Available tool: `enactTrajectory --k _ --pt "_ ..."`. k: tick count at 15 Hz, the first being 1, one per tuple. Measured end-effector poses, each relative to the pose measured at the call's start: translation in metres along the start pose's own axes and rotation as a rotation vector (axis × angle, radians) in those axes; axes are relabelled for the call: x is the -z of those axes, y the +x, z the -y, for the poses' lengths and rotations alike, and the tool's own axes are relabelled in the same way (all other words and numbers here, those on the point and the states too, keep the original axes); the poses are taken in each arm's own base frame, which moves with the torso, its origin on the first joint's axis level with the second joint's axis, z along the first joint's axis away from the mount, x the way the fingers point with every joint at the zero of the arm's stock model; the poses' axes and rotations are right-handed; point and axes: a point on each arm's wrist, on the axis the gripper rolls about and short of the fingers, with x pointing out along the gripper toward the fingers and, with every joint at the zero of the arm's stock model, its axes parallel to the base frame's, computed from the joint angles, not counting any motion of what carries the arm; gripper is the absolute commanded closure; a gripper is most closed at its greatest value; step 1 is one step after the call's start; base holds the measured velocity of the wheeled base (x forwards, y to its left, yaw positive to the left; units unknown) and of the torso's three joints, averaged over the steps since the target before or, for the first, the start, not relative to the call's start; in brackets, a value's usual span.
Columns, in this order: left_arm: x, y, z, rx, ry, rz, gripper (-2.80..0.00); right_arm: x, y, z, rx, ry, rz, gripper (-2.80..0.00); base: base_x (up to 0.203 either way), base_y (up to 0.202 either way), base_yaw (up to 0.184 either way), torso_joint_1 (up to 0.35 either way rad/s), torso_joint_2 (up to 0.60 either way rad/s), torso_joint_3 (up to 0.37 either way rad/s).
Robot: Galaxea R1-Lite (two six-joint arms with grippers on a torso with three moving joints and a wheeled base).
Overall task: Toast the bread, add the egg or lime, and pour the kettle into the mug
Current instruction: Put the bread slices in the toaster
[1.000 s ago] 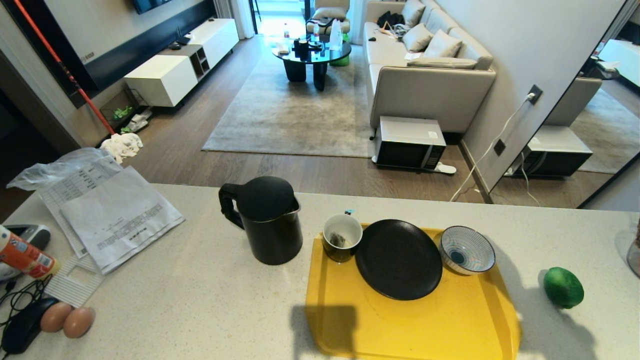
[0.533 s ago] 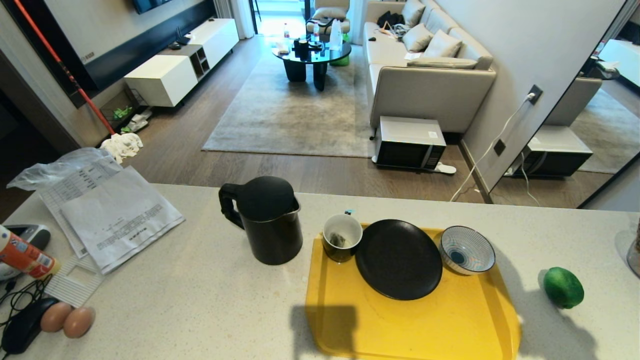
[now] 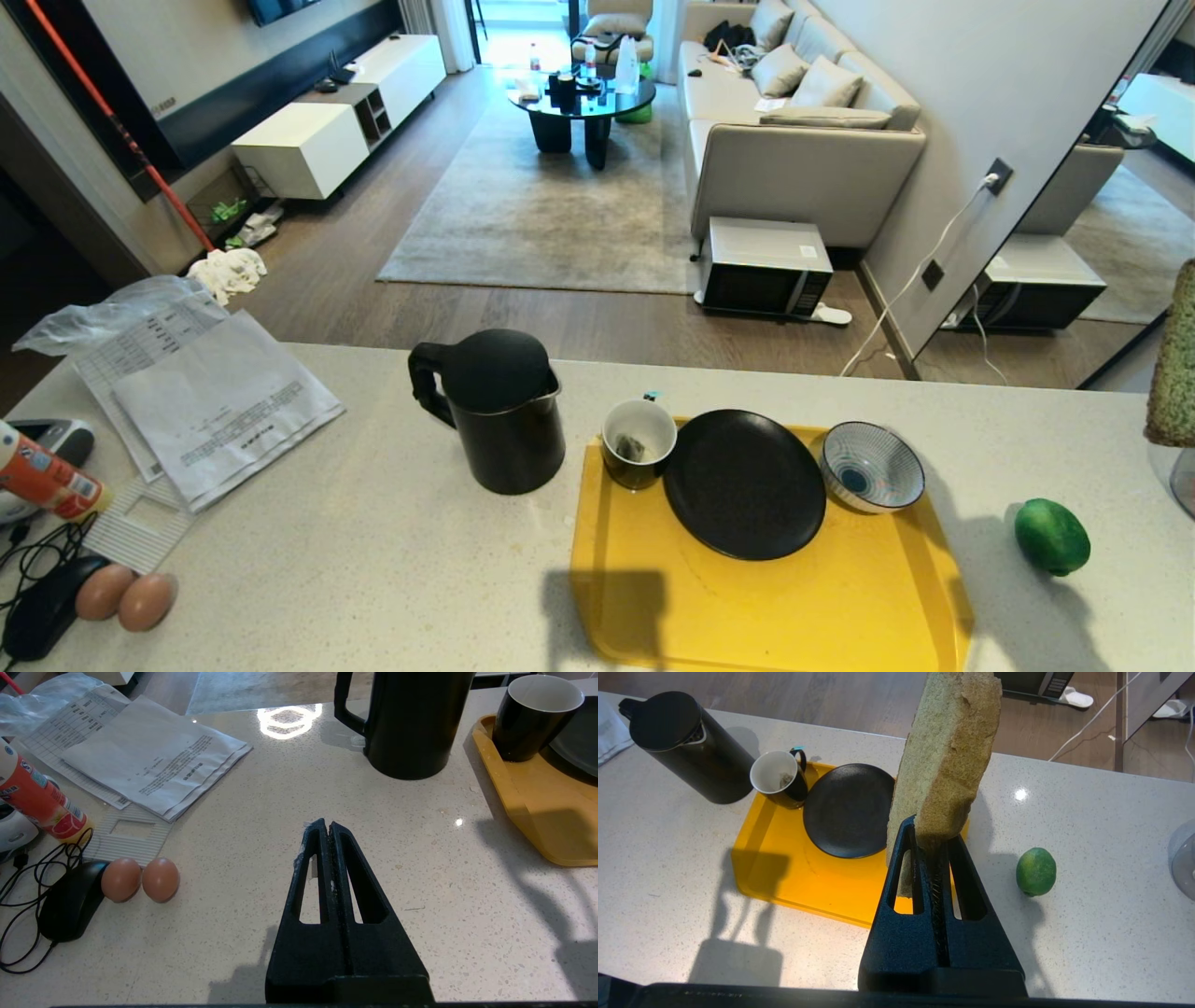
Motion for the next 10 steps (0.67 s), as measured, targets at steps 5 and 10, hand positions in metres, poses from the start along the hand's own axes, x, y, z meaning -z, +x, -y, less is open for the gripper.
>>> enactTrajectory --k 5,10 --pt "-0.0001 0.0000 0.0000 0.001 0.011 0.001 0.00 0.0023 0.0035 -0.0001 0.002 -0.002 -0.018 0.00 -0.012 0.000 -0.001 0.001 0.00 0.000" --pt "0.0000 0.0000 0.0000 0.001 0.008 0.000 0.00 0.0026 0.0040 -0.0001 0.003 -0.002 -0.020 0.00 -0.185 0.000 0.001 0.002 0.00 0.003"
